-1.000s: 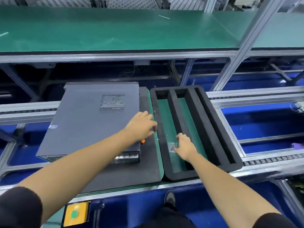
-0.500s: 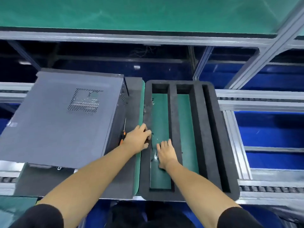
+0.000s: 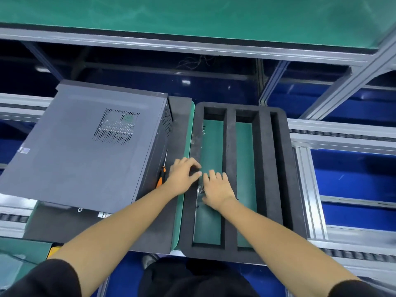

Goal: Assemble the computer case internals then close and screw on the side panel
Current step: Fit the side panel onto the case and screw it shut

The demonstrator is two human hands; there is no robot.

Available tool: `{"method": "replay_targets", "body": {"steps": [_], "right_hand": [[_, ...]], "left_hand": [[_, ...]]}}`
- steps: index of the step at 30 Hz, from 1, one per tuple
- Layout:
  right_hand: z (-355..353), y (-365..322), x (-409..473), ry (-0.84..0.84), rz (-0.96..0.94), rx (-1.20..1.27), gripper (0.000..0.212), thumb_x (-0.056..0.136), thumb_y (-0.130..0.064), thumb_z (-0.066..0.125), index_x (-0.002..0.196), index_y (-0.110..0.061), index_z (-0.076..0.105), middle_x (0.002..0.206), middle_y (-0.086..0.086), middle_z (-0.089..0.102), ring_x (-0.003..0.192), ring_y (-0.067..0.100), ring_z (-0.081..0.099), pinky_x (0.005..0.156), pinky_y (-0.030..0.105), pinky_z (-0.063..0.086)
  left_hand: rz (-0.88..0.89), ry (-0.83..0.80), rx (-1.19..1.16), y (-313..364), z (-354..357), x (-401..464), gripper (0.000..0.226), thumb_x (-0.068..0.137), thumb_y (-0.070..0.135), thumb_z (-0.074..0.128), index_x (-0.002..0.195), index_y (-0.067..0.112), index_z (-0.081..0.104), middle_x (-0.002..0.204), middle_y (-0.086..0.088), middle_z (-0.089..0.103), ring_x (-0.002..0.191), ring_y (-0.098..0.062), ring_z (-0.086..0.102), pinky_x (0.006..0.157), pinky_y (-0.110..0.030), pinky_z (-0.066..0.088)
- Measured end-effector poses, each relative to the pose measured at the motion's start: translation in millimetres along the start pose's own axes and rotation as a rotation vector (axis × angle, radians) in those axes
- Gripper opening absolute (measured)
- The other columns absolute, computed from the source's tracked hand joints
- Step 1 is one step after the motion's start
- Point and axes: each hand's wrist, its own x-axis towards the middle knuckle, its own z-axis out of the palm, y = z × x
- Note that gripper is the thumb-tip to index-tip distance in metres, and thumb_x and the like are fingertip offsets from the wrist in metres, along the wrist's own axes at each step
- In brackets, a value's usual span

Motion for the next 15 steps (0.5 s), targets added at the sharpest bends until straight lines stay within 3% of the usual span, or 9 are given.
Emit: {"method": "replay_targets", "body": {"steps": [3, 6, 10, 15], "right_hand": [[-31.9, 14.0, -4.0, 0.101, 0.027, 0.071, 0.063, 0.087, -0.047, 0.064, 0.133, -0.012, 0.04, 0.127, 0.01, 0.045, 0.115, 0.034, 0.049, 0.107, 0.052, 0.034], [-55.0, 24.3, -4.9, 0.179, -0.007, 0.077, 0.064, 0.086, -0.049, 0.063, 0.133, -0.013, 0.04, 0.125, 0.009, 0.045, 0.112, 0.032, 0.05, 0.104, 0.049, 0.036], [-68.4, 29.1, -6.5, 0.253, -0.106, 0.096, 0.064, 0.081, -0.048, 0.063, 0.132, -0.016, 0.044, 0.119, 0.004, 0.048, 0.106, 0.025, 0.053, 0.105, 0.044, 0.036], [-66.1, 35.2, -11.0, 0.298, -0.129, 0.351, 0.062, 0.077, -0.045, 0.067, 0.132, -0.024, 0.049, 0.115, -0.005, 0.046, 0.107, 0.018, 0.052, 0.101, 0.038, 0.041]], "left_hand": [[-0.189, 0.033, -0.499, 12.5, -3.1, -4.2, 0.023, 0.103, 0.029, 0.057, 0.125, 0.021, 0.056, 0.127, -0.004, 0.056, 0.108, -0.016, 0.056, 0.097, -0.034, 0.047], [-0.311, -0.078, -0.912, 18.6, -11.0, -12.3, 0.02, 0.106, 0.03, 0.052, 0.123, 0.021, 0.054, 0.128, -0.013, 0.062, 0.105, -0.021, 0.071, 0.088, -0.034, 0.059], [-0.318, -0.147, -1.179, 24.1, -18.9, -20.4, 0.021, 0.103, 0.021, 0.06, 0.123, 0.016, 0.058, 0.122, -0.021, 0.069, 0.109, -0.036, 0.07, 0.092, -0.044, 0.059], [-0.269, -0.15, -1.31, 24.6, -26.3, -32.3, 0.025, 0.103, 0.011, 0.057, 0.127, 0.011, 0.054, 0.124, -0.017, 0.07, 0.113, -0.035, 0.069, 0.097, -0.048, 0.056]]}}
